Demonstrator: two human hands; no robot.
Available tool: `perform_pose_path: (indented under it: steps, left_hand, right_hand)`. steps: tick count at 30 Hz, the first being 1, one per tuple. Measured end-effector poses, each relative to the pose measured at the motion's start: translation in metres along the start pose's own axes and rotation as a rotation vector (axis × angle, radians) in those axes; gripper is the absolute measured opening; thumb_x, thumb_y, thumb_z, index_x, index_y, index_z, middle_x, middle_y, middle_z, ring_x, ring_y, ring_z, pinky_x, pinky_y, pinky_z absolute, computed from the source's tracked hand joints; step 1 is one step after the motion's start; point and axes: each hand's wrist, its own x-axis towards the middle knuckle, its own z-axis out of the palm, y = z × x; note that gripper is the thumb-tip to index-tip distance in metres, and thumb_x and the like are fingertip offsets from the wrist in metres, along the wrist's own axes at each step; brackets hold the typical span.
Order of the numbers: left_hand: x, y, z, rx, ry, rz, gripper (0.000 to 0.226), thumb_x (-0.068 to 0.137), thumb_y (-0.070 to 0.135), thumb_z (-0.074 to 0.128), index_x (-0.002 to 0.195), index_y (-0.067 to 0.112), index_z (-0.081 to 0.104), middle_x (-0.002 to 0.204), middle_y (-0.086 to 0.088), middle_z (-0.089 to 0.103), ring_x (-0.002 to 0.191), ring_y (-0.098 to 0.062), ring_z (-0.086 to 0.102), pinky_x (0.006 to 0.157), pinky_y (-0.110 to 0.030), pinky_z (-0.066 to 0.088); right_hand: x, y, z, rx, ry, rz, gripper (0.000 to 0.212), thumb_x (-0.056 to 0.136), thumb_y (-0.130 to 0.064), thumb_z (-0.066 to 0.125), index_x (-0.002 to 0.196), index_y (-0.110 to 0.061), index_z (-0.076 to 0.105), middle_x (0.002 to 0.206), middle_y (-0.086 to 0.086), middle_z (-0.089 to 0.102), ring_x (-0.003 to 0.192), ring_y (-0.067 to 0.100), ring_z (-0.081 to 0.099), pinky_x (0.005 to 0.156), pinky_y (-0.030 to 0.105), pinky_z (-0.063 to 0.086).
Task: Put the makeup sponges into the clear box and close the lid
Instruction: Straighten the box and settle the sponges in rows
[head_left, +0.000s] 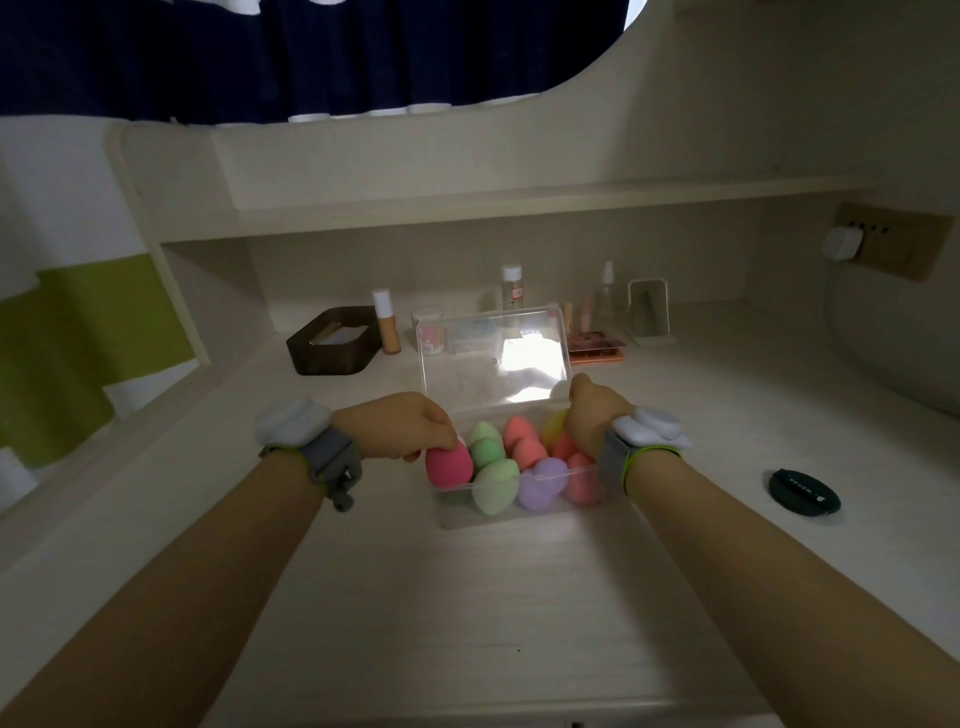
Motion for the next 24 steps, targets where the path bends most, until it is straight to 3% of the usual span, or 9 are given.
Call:
perform_pose_path:
  steps: [8, 12, 15, 19, 22, 24]
  left_hand:
    - [0.0035, 0.0064, -0.0017, 0.099, -0.006, 0.007, 0.033, 0.089, 0.023, 0.049, 0.1, -0.003, 0.065, 0.06, -0.007, 0.051, 0.054, -0.013, 0.044, 0.063, -0.024, 0.039]
    - [0.0039, 0.0041, 0.0013, 0.124, 0.014, 0.014, 0.035, 0.09, 0.024, 0.049, 0.101, -0.005, 0.065, 0.065, -0.01, 0.053, 0.055, -0.014, 0.045, 0.061, -0.022, 0.039]
    - [0.0046, 0.0019, 0.003, 0.126, 0.032, 0.013, 0.035, 0.091, 0.025, 0.049, 0.101, -0.004, 0.065, 0.068, -0.013, 0.055, 0.054, -0.014, 0.045, 0.059, -0.022, 0.039]
    - [0.0075, -0.001, 0.0044, 0.129, 0.051, 0.023, 0.032, 0.09, 0.025, 0.05, 0.099, -0.002, 0.066, 0.056, -0.003, 0.053, 0.052, -0.011, 0.046, 0.059, -0.02, 0.039]
    - [0.0094, -0.0019, 0.0056, 0.153, 0.043, 0.039, 0.031, 0.09, 0.026, 0.052, 0.098, 0.0, 0.065, 0.055, 0.001, 0.053, 0.051, -0.008, 0.046, 0.055, -0.013, 0.039]
    - [0.01, -0.0019, 0.0061, 0.177, 0.032, 0.056, 0.03, 0.09, 0.026, 0.053, 0.097, -0.001, 0.065, 0.054, 0.002, 0.053, 0.051, -0.008, 0.046, 0.048, -0.005, 0.04]
  right_hand:
    - [0.0016, 0.0005, 0.001, 0.021, -0.008, -0.001, 0.029, 0.083, -0.002, 0.05, 0.111, -0.003, 0.045, 0.111, 0.018, 0.062, 0.102, 0.035, 0.062, 0.071, 0.032, 0.041]
    - [-0.0018, -0.0022, -0.003, 0.029, 0.003, -0.01, 0.014, 0.086, -0.001, 0.044, 0.094, -0.01, 0.037, 0.113, 0.023, 0.062, 0.103, 0.037, 0.061, 0.07, 0.033, 0.04]
    - [-0.0038, -0.0038, -0.0043, 0.02, -0.014, -0.013, 0.016, 0.086, -0.001, 0.045, 0.1, -0.007, 0.041, 0.114, 0.023, 0.062, 0.105, 0.037, 0.061, 0.073, 0.034, 0.043]
    - [-0.0018, -0.001, -0.0019, 0.008, 0.004, -0.021, 0.024, 0.085, 0.0, 0.045, 0.109, -0.002, 0.044, 0.106, 0.019, 0.063, 0.104, 0.036, 0.062, 0.071, 0.032, 0.041]
    - [-0.001, 0.0012, -0.0002, 0.032, 0.014, -0.043, 0.016, 0.083, 0.001, 0.046, 0.088, -0.011, 0.036, 0.093, 0.016, 0.062, 0.101, 0.036, 0.062, 0.067, 0.03, 0.037]
    - [0.001, 0.0018, -0.0002, 0.047, 0.022, -0.048, 0.023, 0.084, 0.001, 0.046, 0.074, -0.014, 0.031, 0.088, 0.015, 0.059, 0.094, 0.034, 0.061, 0.062, 0.03, 0.036]
